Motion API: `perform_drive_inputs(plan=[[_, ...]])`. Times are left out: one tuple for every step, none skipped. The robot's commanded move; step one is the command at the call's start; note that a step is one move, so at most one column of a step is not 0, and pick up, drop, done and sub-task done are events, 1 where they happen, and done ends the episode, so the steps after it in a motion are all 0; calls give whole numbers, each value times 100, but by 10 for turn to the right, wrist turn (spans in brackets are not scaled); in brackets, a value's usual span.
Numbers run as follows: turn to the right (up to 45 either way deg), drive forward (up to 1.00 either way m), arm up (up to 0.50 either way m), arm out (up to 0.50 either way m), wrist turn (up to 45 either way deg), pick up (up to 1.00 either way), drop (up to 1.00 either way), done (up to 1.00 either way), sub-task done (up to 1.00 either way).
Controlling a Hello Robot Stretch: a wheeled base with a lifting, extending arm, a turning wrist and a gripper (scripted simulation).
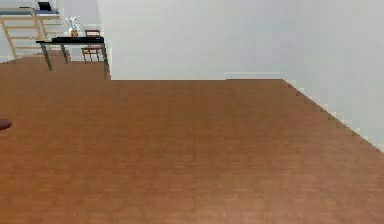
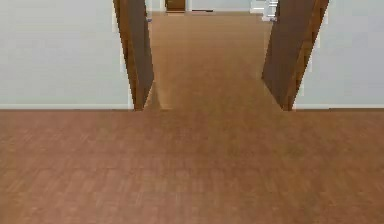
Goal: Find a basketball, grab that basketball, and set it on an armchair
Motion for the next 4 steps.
perform_drive_inputs(plan=[[-450,0,0,0,0,0,0,0,0],[-90,0,0,0,0,0,0,0,0],[0,0,18,0,0,0,0,0,0],[0,0,0,46,0,0,0,0,0]])
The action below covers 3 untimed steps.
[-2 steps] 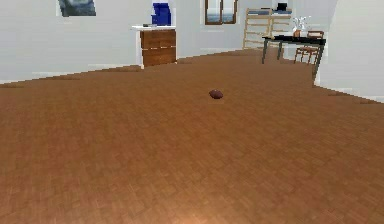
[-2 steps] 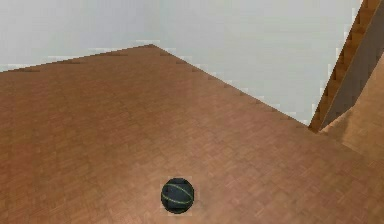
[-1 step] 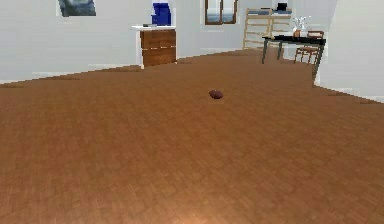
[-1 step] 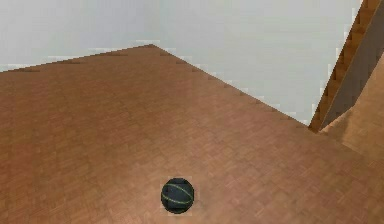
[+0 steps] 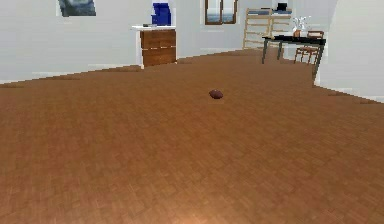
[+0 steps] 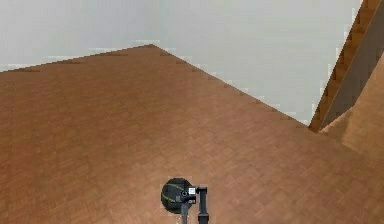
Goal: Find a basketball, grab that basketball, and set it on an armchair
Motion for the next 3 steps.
perform_drive_inputs(plan=[[0,0,0,0,450,0,0,0,0],[0,0,0,0,450,0,0,0,0],[0,0,0,0,450,0,0,0,0]])
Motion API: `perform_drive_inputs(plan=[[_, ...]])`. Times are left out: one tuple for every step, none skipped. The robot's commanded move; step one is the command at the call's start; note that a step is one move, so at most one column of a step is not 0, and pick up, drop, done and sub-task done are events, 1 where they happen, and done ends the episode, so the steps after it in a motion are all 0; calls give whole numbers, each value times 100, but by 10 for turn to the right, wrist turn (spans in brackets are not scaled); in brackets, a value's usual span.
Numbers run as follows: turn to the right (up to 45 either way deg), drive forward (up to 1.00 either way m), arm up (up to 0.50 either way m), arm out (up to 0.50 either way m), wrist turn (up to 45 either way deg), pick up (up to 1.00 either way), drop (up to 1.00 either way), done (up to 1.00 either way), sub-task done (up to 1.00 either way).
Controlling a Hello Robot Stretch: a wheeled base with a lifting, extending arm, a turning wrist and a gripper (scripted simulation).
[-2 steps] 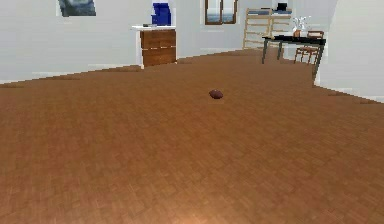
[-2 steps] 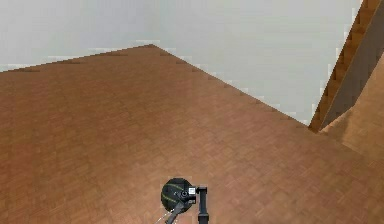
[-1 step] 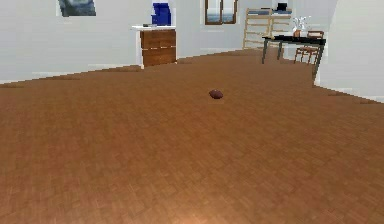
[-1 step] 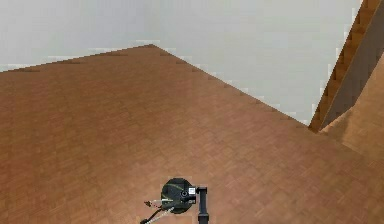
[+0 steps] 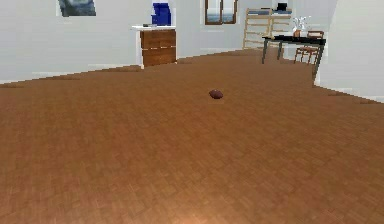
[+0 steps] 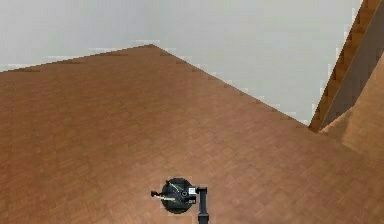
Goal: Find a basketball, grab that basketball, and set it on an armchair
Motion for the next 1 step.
perform_drive_inputs(plan=[[0,0,0,0,240,0,0,0,0]])
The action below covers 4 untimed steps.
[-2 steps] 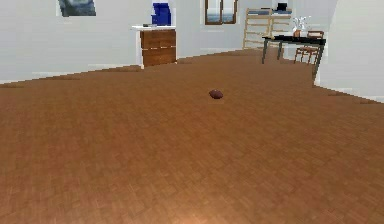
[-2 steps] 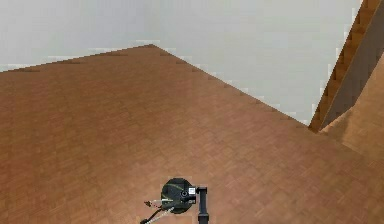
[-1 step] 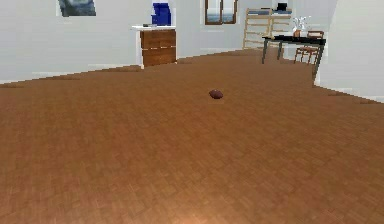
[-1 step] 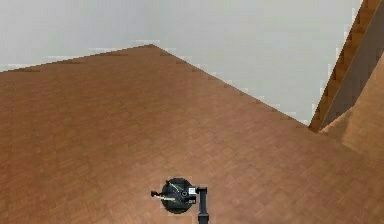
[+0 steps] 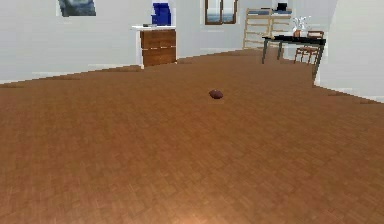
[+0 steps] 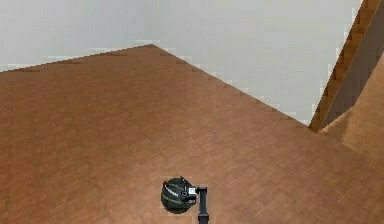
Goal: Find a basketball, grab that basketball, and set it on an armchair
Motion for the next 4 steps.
perform_drive_inputs(plan=[[0,0,-30,0,0,0,0,0,0],[0,0,0,0,0,100,0,0,0],[0,0,10,0,0,0,0,0,0],[0,0,50,0,0,0,0,0,0]])
